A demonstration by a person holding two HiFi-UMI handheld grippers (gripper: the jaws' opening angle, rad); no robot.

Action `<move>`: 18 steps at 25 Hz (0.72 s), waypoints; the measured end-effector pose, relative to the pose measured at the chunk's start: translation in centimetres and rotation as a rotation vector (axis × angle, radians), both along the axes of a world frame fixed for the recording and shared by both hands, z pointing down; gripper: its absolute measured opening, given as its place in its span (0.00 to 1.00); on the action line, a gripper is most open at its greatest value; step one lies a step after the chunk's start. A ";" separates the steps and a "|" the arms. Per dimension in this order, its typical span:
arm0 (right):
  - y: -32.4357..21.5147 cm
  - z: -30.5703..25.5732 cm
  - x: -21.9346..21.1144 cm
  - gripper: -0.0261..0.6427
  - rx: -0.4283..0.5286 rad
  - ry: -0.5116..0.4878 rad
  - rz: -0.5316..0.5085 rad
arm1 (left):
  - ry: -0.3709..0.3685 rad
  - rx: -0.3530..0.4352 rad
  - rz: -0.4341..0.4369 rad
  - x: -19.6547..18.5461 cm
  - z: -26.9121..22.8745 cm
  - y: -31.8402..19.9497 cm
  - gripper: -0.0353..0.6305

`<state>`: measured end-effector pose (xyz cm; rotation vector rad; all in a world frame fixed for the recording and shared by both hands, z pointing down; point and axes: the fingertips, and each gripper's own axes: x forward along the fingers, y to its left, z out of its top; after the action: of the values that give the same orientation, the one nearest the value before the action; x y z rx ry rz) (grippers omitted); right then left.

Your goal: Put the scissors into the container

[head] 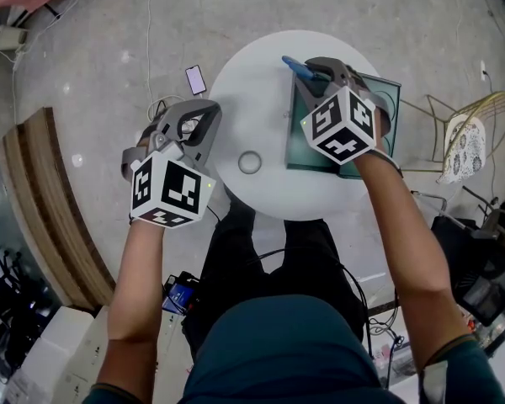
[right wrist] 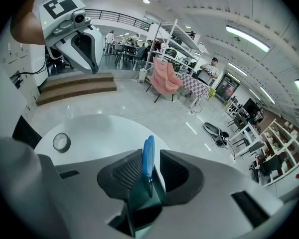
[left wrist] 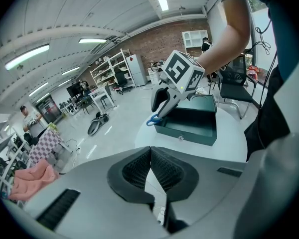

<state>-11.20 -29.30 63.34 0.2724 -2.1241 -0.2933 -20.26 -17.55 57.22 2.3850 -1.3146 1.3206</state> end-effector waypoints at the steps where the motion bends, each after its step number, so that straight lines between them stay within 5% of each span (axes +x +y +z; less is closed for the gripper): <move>1: -0.1 -0.1 0.0 0.22 0.000 0.001 0.001 | 0.000 0.002 0.001 -0.1 -0.1 -0.1 0.08; 18: -0.1 -4.3 -1.4 0.22 0.006 0.009 0.016 | 0.000 0.038 -0.003 -2.2 -4.2 -1.2 0.08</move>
<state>-12.61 -29.35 59.07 0.2903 -2.1117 -0.2910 -22.45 -18.72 52.97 2.4069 -1.3550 1.3066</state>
